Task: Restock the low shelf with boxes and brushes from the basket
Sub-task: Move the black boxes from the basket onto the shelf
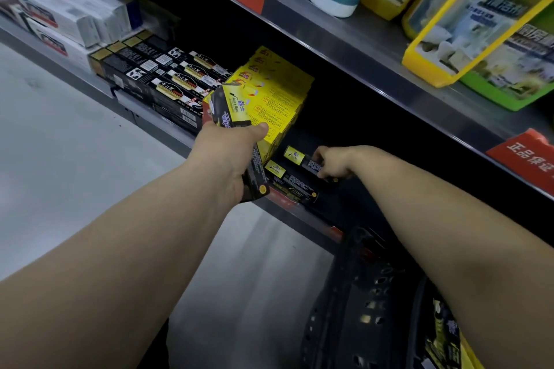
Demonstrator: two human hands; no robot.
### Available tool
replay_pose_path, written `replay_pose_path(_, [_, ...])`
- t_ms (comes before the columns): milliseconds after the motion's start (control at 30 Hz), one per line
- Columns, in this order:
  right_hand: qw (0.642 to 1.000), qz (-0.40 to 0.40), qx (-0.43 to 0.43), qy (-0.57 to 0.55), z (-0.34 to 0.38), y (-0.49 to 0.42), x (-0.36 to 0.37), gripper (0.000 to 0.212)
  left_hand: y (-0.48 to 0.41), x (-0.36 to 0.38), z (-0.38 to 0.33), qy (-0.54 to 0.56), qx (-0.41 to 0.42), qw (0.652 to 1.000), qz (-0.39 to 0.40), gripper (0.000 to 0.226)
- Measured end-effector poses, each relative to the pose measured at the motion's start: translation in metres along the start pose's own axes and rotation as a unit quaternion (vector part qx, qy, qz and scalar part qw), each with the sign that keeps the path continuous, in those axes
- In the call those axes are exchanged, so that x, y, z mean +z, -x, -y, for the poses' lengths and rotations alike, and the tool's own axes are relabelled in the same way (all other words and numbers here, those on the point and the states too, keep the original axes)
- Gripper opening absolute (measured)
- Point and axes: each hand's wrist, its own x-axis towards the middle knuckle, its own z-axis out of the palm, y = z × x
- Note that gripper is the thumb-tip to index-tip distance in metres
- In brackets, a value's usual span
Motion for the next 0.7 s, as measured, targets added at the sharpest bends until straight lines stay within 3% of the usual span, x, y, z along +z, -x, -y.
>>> replay_pose_path(167, [1.0,0.009,-0.021,0.017,0.014,-0.028,0.027,0.048,-0.001,0.003,0.001,-0.011,-0.01,1.0,-0.003,0.055])
replay_pose_path(300, [0.999,0.014,-0.015,-0.049,0.015,-0.032,0.027,0.082,-0.003,0.006,0.003,-0.015,-0.012,1.0,0.003,0.053])
replay_pose_path(400, [1.0,0.017,-0.014,-0.014,0.015,-0.029,0.032,0.102,-0.001,0.008,0.002,-0.017,-0.017,1.0,0.01,0.052])
replay_pose_path(700, [0.998,0.003,-0.054,0.013,0.019,-0.027,0.034,0.089,0.003,0.009,0.001,-0.006,-0.013,1.0,0.02,0.047])
